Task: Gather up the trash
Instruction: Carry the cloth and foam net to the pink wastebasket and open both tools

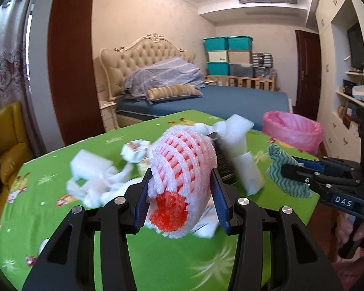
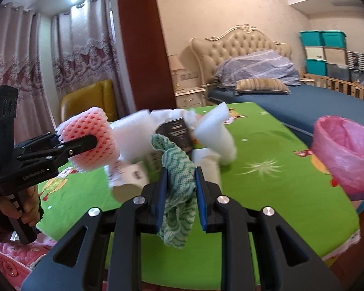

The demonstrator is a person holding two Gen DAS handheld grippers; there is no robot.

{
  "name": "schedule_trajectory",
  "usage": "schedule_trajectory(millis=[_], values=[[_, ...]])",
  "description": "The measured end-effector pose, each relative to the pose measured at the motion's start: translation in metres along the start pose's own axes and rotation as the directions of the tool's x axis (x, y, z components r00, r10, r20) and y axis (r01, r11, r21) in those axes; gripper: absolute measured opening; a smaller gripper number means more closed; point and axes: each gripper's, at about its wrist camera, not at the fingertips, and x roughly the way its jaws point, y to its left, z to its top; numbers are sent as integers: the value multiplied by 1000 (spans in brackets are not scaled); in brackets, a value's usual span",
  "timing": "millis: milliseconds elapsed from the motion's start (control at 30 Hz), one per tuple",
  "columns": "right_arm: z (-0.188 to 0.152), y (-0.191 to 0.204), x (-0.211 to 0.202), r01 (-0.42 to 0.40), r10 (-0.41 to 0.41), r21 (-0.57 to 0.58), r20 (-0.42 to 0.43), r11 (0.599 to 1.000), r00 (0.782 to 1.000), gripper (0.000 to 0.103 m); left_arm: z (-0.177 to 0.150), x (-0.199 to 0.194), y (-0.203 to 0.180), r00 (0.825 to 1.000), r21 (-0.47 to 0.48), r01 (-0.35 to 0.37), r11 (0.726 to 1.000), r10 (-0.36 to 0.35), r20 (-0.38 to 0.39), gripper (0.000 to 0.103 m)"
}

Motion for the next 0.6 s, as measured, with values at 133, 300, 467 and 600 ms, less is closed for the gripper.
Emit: schedule_trajectory(millis=[133, 300, 467, 600], values=[[0, -23, -9, 50, -50, 27, 16, 998, 999, 22, 11, 4, -18, 999, 21, 26, 999, -27, 28, 43], [-8, -39, -12, 73, -74, 45, 8, 996, 997, 22, 12, 15, -33, 1000, 63, -21, 998, 19, 24, 43], [-16, -48, -6, 75, -74, 74, -11, 994, 997, 22, 11, 21, -26, 999, 46, -51, 998, 51, 4, 43], [-12, -49, -9, 77, -78, 76, 5, 994, 997, 22, 18, 9, -18, 996, 20, -83, 996, 82, 45, 43]])
